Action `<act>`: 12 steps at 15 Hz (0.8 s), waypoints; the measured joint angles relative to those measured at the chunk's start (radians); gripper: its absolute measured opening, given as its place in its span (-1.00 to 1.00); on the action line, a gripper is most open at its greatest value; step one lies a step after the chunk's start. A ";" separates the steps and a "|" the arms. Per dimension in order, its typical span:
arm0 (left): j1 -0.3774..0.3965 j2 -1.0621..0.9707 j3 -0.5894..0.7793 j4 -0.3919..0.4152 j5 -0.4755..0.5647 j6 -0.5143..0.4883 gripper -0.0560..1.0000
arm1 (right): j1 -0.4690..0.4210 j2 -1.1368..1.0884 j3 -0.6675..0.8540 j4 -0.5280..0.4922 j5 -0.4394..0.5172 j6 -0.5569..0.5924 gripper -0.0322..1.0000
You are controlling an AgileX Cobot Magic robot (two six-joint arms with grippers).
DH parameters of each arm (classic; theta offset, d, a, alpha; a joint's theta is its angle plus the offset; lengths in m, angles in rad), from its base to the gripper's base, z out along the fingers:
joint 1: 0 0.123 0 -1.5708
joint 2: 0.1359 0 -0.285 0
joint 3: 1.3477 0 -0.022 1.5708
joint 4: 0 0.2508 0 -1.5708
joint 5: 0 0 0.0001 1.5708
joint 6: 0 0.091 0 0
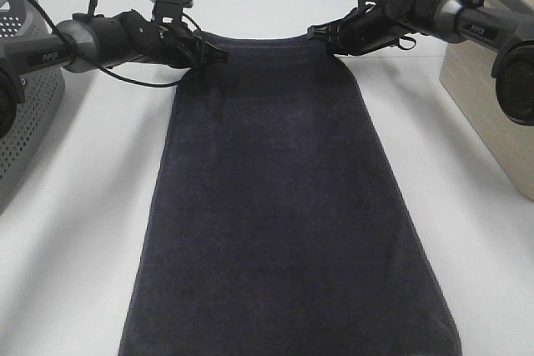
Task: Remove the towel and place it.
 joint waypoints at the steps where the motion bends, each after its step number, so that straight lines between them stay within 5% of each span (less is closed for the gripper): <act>1: 0.000 0.001 0.000 -0.003 0.000 0.000 -0.87 | 0.000 0.000 0.000 0.000 -0.007 0.000 -0.76; 3: 0.000 0.001 0.000 -0.010 -0.015 0.000 -0.74 | 0.000 0.000 0.000 0.000 -0.026 0.000 -0.43; 6: 0.000 0.006 -0.001 -0.025 -0.071 0.000 -0.21 | 0.000 0.000 0.000 0.000 -0.045 0.000 0.17; 8: 0.000 0.010 -0.001 -0.029 -0.105 0.000 0.11 | 0.000 0.001 0.000 -0.007 -0.046 0.000 0.28; 12: 0.000 0.007 -0.001 -0.034 -0.088 0.000 0.23 | 0.000 0.001 0.000 -0.027 -0.003 0.000 0.32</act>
